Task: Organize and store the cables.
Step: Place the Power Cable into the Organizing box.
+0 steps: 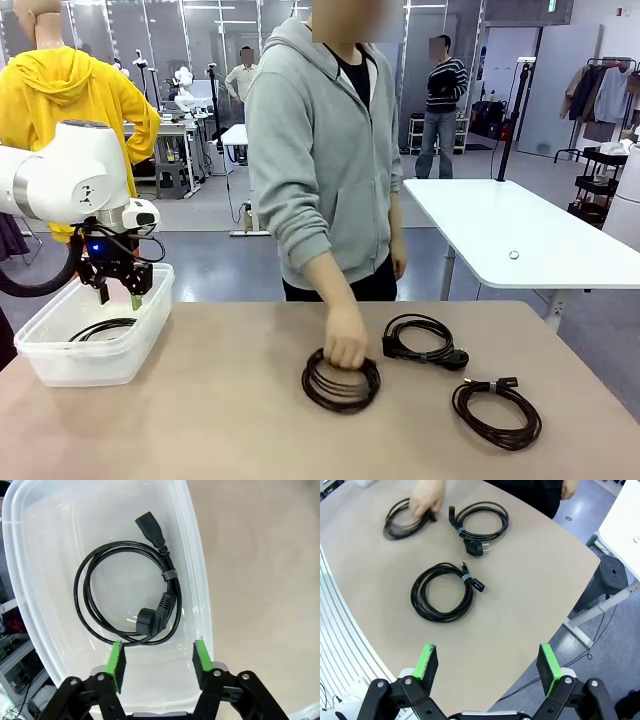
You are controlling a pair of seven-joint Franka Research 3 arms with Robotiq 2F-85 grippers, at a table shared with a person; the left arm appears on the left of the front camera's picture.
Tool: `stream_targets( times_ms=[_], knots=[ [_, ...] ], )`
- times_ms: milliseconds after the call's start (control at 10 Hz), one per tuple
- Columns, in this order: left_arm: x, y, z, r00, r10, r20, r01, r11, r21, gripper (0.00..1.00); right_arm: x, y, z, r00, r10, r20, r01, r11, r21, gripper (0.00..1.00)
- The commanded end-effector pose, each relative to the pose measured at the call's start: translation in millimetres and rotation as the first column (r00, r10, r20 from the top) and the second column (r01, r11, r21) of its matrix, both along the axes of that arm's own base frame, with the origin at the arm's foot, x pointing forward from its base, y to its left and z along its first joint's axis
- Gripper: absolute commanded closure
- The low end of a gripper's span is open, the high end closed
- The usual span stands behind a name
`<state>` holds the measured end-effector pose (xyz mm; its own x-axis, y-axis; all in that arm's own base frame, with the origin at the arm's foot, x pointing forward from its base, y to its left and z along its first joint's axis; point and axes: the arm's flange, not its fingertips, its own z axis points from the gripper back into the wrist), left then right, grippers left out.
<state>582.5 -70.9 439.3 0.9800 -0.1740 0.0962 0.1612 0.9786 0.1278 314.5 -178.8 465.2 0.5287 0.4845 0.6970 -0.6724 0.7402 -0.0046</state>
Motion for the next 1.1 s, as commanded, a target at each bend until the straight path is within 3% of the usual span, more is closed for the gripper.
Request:
stream_targets(
  times_ms=[0,100,200,1000],
  knots=[
    [-2.3,1.6,4.9,1.0,0.017,-0.005,-0.017,1.0,0.015,0.0,0.4,-0.9,-0.3,1.0,0.006,0.013,-0.006,1.0,0.004,0.0],
    [-3.4,2.0,5.5,1.0,0.017,0.004,-0.017,1.0,0.009,0.05,0.4,-0.9,-0.3,1.0,0.006,0.013,-0.006,1.0,0.004,0.0],
    [-5.2,2.5,6.0,1.0,0.025,0.013,-0.025,1.0,-0.004,0.0,0.4,-0.9,-0.3,1.0,0.006,0.013,-0.006,1.0,0.004,0.0],
    [-0.2,0.4,0.9,1.0,0.004,0.002,-0.004,1.0,0.0,0.0,0.4,-0.9,-0.3,1.0,0.006,0.013,-0.006,1.0,0.004,0.0]
  ],
)
